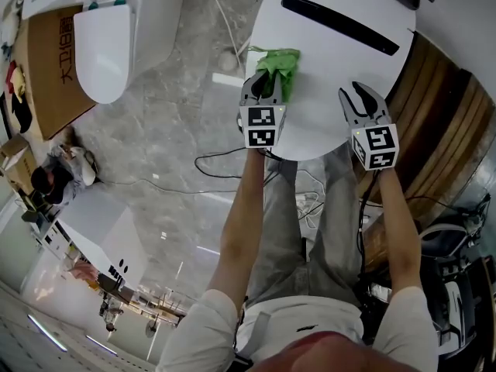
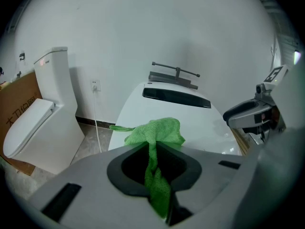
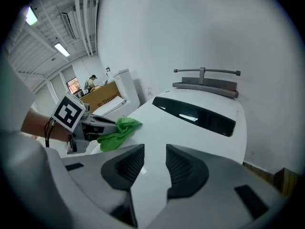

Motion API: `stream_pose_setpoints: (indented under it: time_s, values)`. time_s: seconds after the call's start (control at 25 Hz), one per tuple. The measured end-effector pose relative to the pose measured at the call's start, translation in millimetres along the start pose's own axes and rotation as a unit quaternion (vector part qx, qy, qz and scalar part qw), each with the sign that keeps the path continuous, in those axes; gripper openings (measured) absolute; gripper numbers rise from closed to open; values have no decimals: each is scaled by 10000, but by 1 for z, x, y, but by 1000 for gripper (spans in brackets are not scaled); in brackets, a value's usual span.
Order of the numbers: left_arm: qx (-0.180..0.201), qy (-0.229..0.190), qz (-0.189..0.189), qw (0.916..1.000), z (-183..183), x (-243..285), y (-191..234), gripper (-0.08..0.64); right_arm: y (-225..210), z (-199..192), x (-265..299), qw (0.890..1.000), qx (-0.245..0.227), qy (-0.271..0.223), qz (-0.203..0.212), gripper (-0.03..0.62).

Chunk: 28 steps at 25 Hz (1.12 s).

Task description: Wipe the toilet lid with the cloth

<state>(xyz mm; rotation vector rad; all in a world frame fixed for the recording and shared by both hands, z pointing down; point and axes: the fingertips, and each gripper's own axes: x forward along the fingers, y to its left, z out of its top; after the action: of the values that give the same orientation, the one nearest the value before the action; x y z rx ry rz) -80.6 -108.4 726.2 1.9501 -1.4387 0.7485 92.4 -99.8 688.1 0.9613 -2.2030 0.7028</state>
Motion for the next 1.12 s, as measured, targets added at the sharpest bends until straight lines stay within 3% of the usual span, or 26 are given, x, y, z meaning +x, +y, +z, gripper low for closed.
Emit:
stream_pose_setpoints:
  time_s: [0.64,1.12]
  values:
    - [324,144,-489,9982,-10,2,-70,63,-18,-33,-33,9993,267,5,-245,137]
    - [716,304,-1073,9912,-19,6,-135,63,-29,-61,-61,9969,569,-26,-543,137]
